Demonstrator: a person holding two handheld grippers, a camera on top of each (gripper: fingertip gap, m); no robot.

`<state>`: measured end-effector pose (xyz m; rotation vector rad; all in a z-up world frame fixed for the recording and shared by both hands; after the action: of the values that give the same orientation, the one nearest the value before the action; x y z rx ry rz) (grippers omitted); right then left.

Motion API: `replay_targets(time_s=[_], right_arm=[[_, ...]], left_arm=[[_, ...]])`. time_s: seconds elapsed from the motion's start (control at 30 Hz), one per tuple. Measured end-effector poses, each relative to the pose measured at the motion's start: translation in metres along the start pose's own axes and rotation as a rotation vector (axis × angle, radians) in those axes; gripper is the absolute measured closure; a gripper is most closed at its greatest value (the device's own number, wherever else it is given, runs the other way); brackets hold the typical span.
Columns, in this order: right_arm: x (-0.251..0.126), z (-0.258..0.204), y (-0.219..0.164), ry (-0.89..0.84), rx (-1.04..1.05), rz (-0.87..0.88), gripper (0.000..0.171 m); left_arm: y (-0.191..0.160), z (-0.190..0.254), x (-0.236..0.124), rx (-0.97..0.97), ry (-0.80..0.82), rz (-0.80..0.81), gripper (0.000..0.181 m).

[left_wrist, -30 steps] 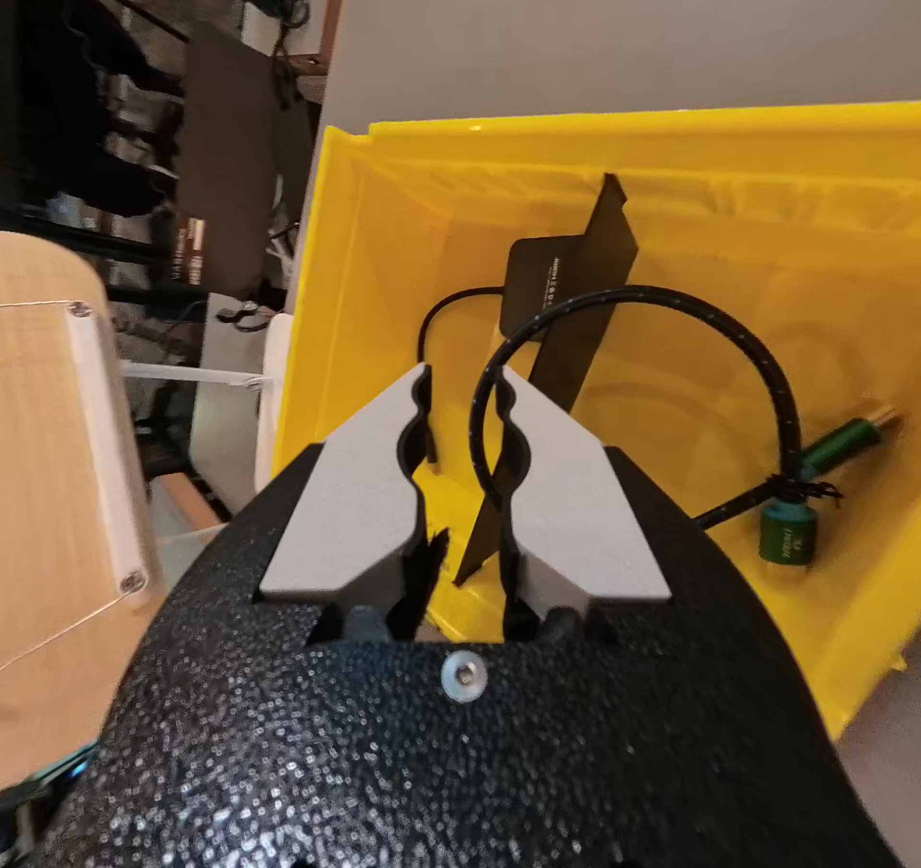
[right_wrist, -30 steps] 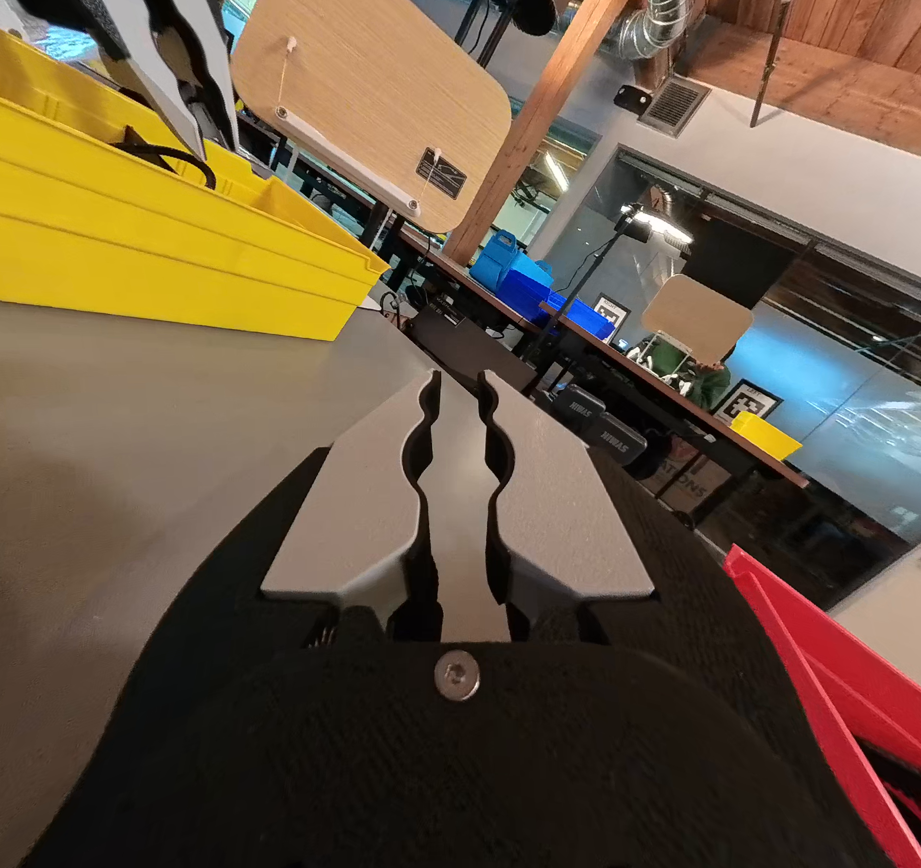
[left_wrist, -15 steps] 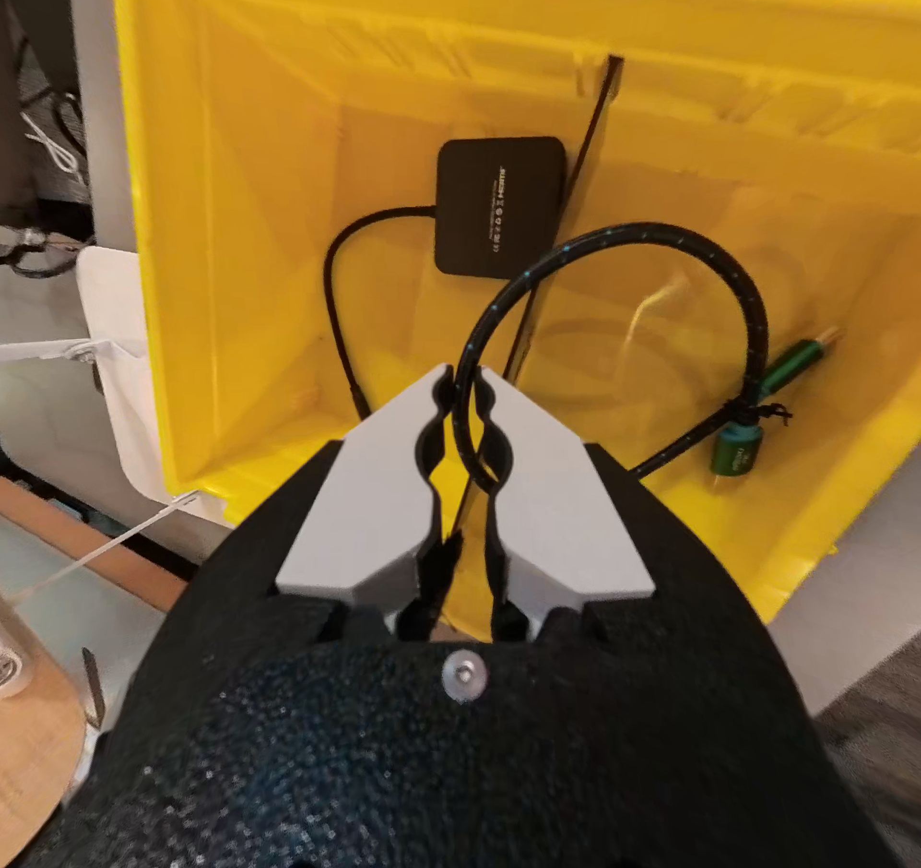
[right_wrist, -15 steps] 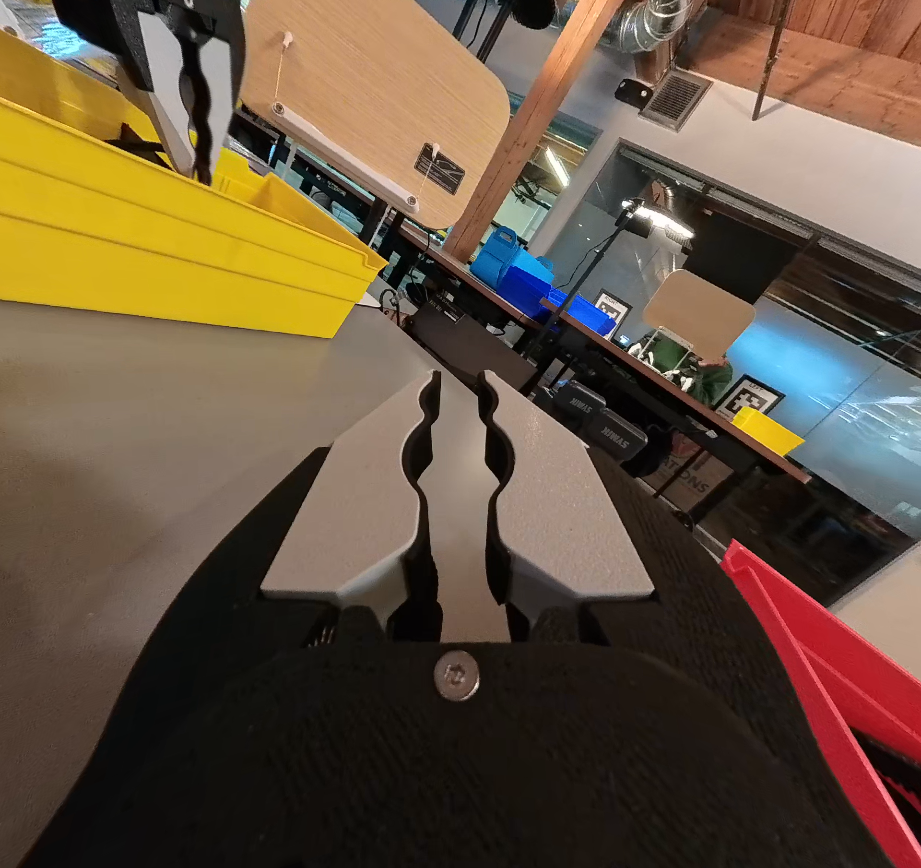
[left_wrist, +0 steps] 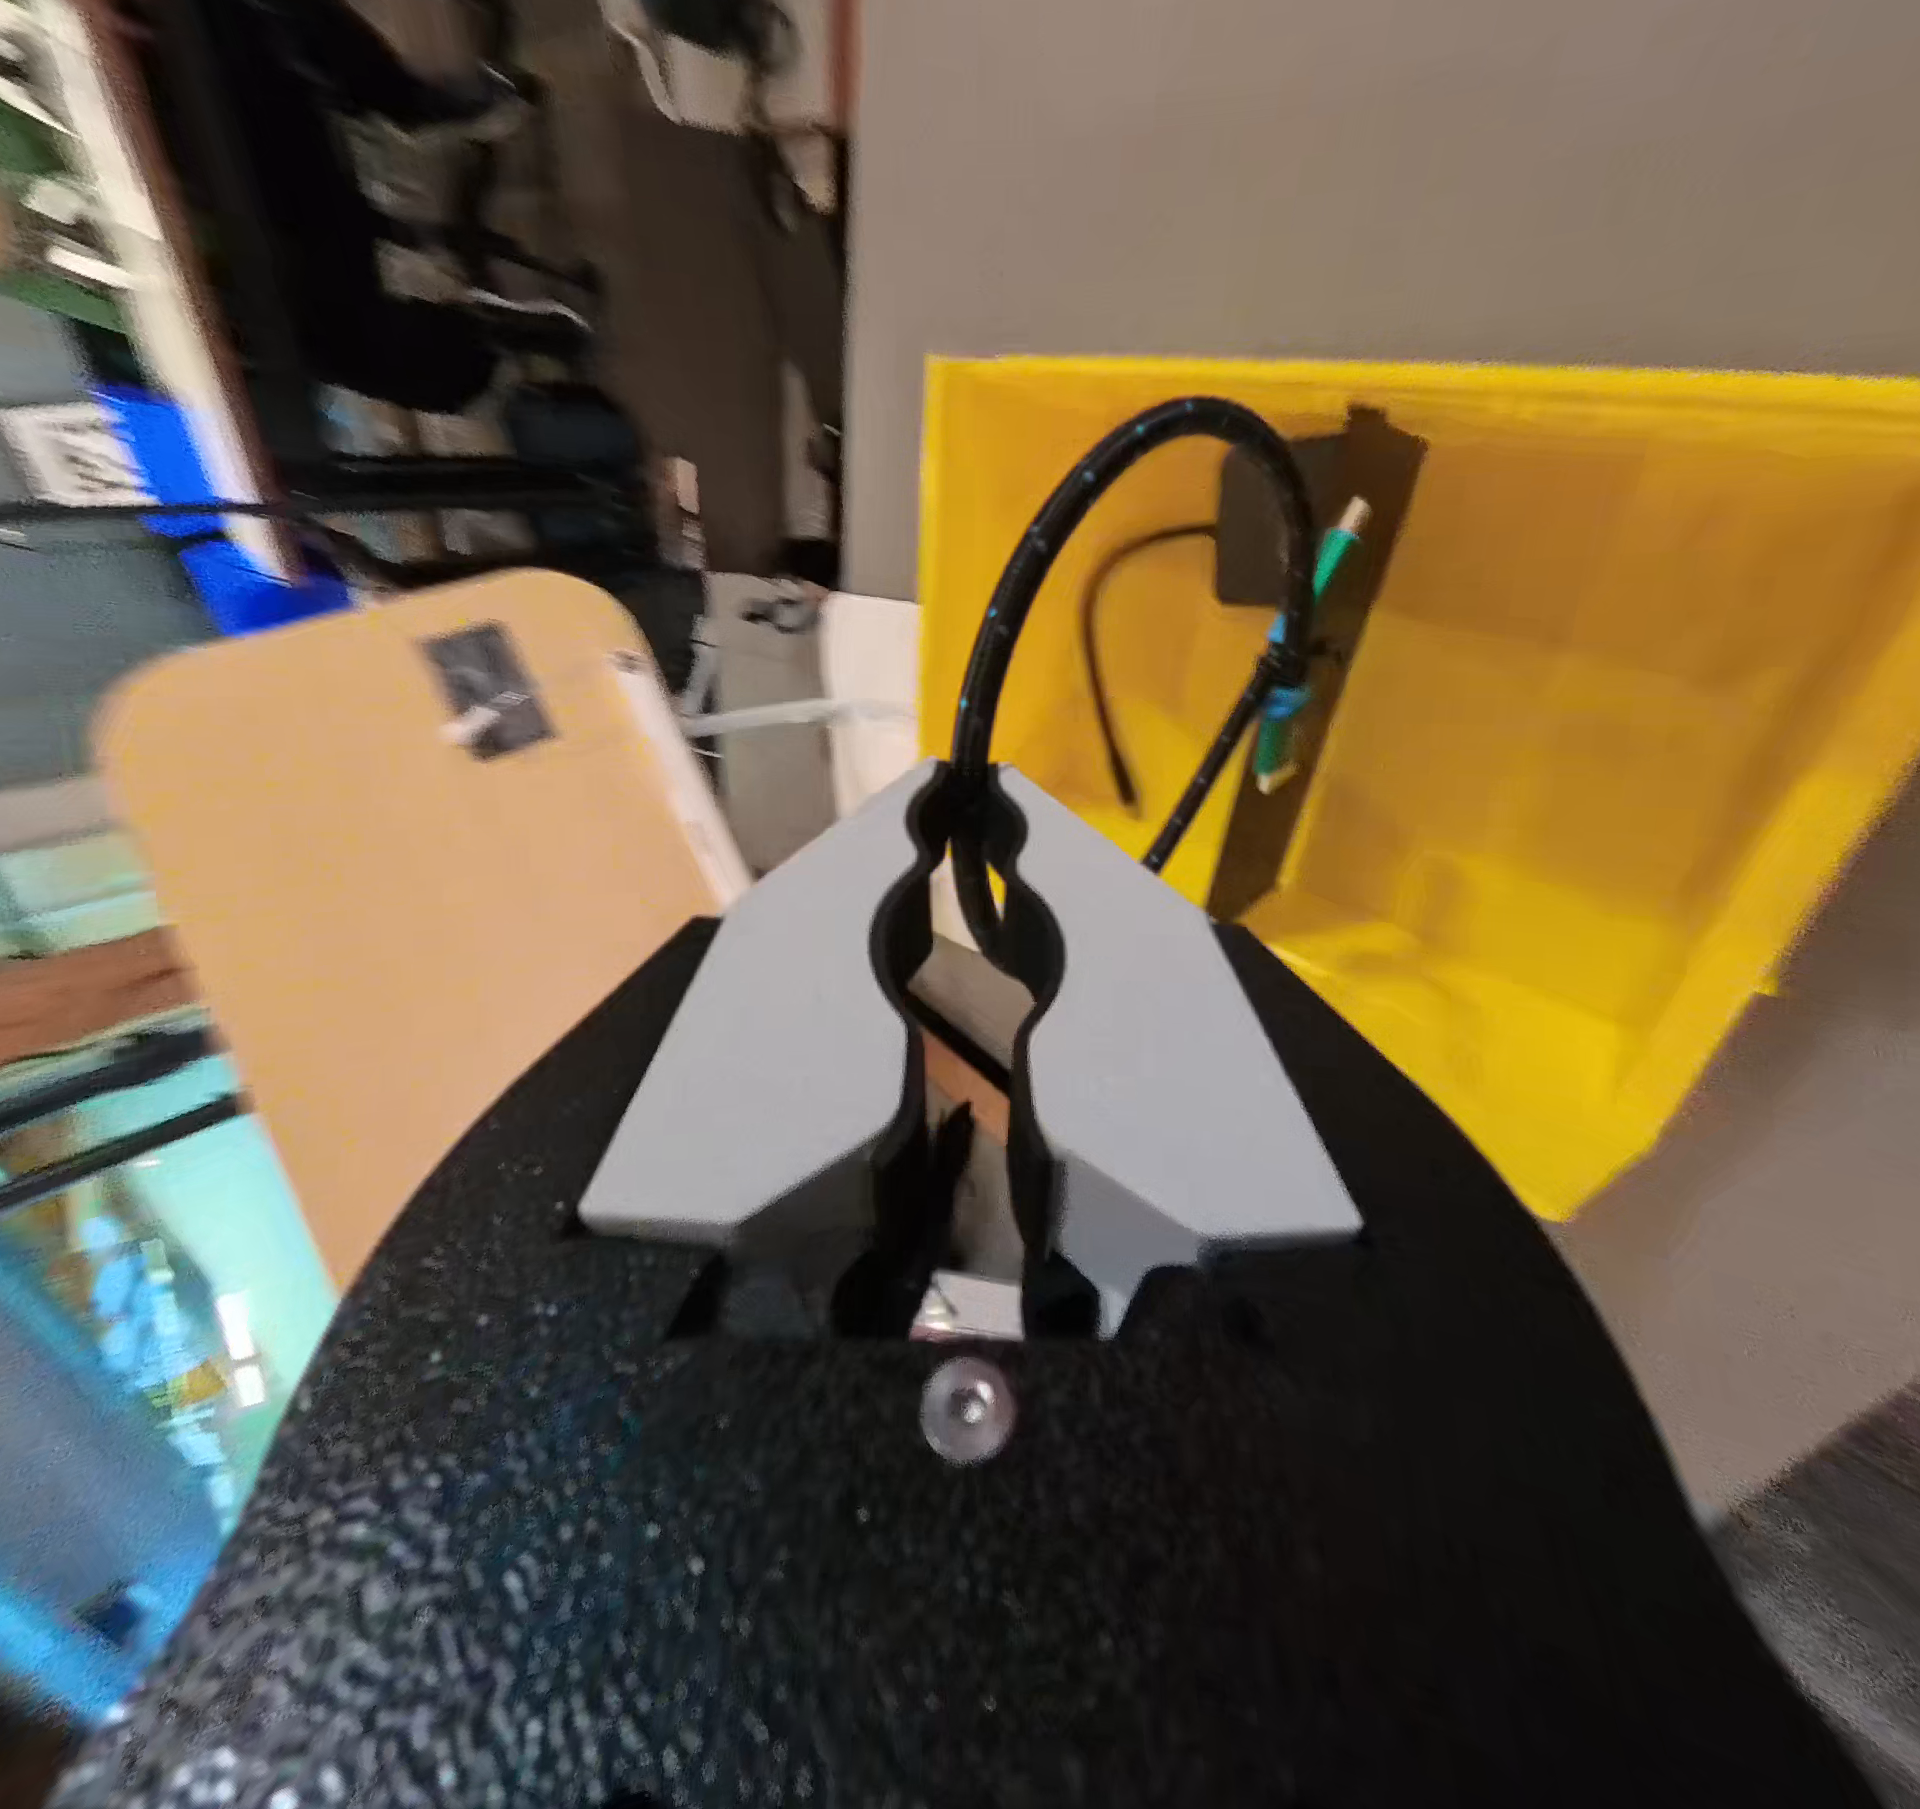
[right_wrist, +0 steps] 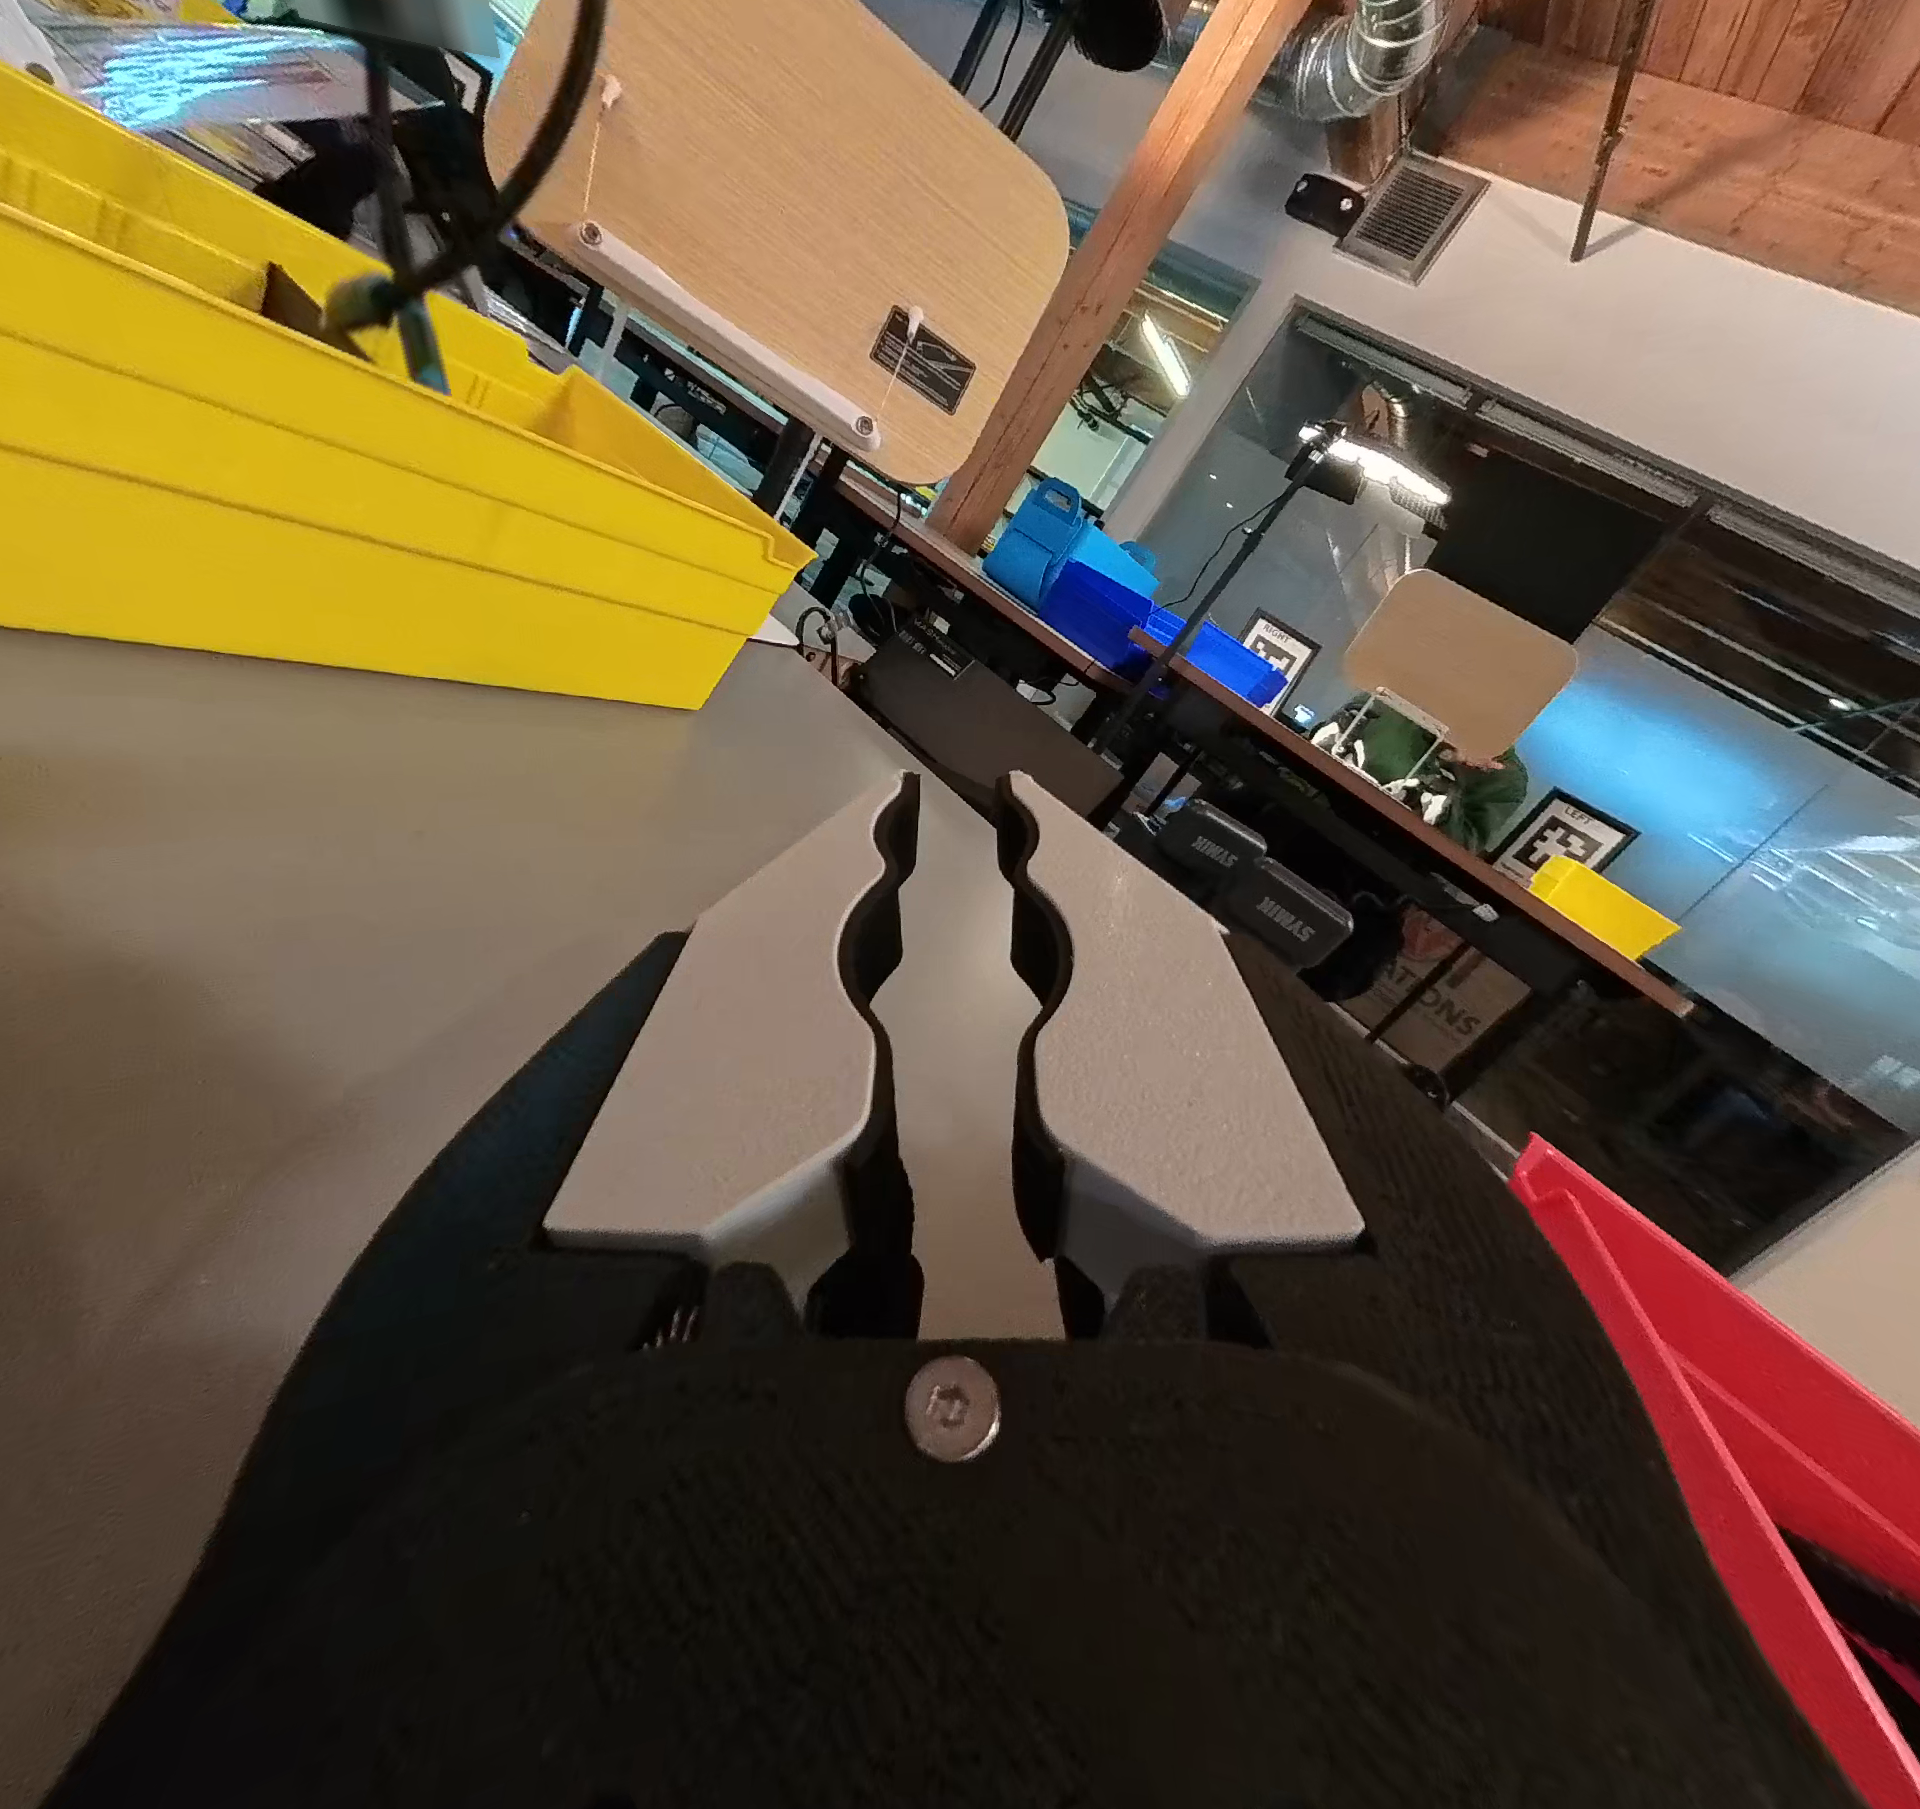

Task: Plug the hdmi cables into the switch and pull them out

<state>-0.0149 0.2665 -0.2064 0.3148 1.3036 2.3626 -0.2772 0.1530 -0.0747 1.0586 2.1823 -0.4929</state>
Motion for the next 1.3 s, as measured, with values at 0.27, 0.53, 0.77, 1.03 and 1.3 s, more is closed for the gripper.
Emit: replay_targets(time_s=[0.27,0.53,0.77,1.03,1.3], right_arm=[[-0.003,0.004,0.003,-0.029,0.000,0.012,0.159],[-0.004,0.019,-0.002,-0.078,0.075,0.000,0.159],[-0.004,0.020,-0.002,-0.083,0.070,-0.001,0.160],[-0.004,0.018,-0.002,-0.083,0.057,-0.004,0.160],[-0.004,0.020,-0.003,-0.090,0.054,-0.008,0.160]], left_arm=[[0.071,0.002,-0.059,0.024,0.169,0.250,0.179],[0.145,0.079,-0.030,0.168,-0.199,0.405,0.178],[0.180,0.106,0.036,0.184,-0.326,0.360,0.178],[0.199,0.116,0.106,0.066,-0.414,0.286,0.178],[0.206,0.139,0.158,0.082,-0.392,0.172,0.176]])
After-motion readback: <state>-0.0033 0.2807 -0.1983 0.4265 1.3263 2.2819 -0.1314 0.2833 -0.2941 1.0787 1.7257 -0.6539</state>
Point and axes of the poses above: each gripper's, where its closed fingertips meet, x out along the fingers, y out of its top, z = x × y across the jaws, the point moved 2 cm from there along -x, back along the fingers, and after that the axes turned 11 degrees about -z, right-handed, at the moved point
